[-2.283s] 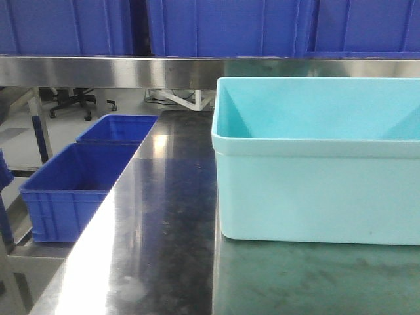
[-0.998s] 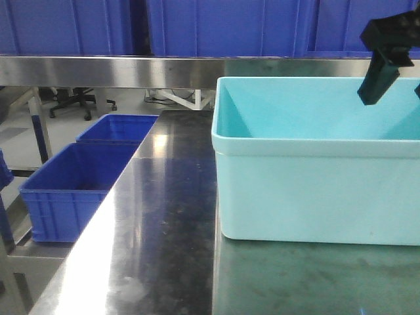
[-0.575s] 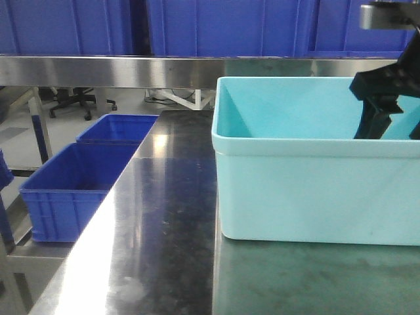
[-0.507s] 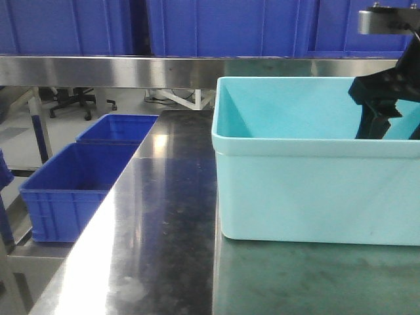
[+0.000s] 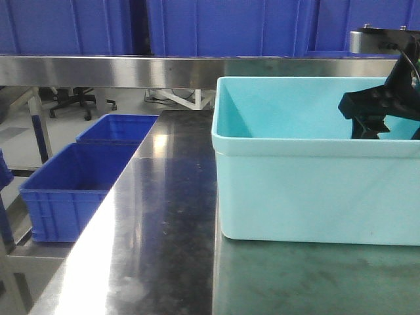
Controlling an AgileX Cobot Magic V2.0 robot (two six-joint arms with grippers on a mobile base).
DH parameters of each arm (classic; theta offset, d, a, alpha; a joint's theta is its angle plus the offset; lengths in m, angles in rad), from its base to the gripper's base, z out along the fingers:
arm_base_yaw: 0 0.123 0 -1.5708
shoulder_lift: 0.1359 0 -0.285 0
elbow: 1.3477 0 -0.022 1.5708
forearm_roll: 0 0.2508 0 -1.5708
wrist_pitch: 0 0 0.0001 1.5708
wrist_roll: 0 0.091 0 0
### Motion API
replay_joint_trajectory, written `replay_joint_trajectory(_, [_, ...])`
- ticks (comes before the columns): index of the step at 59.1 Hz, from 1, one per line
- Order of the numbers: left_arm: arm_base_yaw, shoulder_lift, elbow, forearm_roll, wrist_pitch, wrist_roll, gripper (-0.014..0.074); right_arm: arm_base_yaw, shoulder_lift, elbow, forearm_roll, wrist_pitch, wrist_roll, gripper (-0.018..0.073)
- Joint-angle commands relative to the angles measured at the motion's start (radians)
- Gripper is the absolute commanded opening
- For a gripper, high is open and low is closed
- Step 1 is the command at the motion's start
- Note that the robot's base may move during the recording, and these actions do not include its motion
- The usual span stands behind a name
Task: Pick red cube and place on left shelf
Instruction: 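Lower the open right gripper into the tub around the red cube, then close the right gripper on the red cube and lift it out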
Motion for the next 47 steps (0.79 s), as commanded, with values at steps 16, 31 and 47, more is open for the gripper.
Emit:
replay_joint_trajectory(16, [-0.006, -0.016, 0.023, -0.003, -0.088, -0.001, 0.0102, -0.002, -0.034, -0.028, 0.006, -0.038, -0.004, 0.0587])
replay_joint_trajectory(31, [-0.006, -0.016, 0.023, -0.003, -0.088, -0.001, 0.0102, -0.002, -0.036, -0.028, 0.006, -0.038, -0.004, 0.0263])
replay_joint_trajectory(47, [-0.006, -0.016, 0.023, -0.003, -0.088, -0.001, 0.0102, -0.001, -0.121, -0.061, 0.006, -0.042, -0.004, 0.0052])
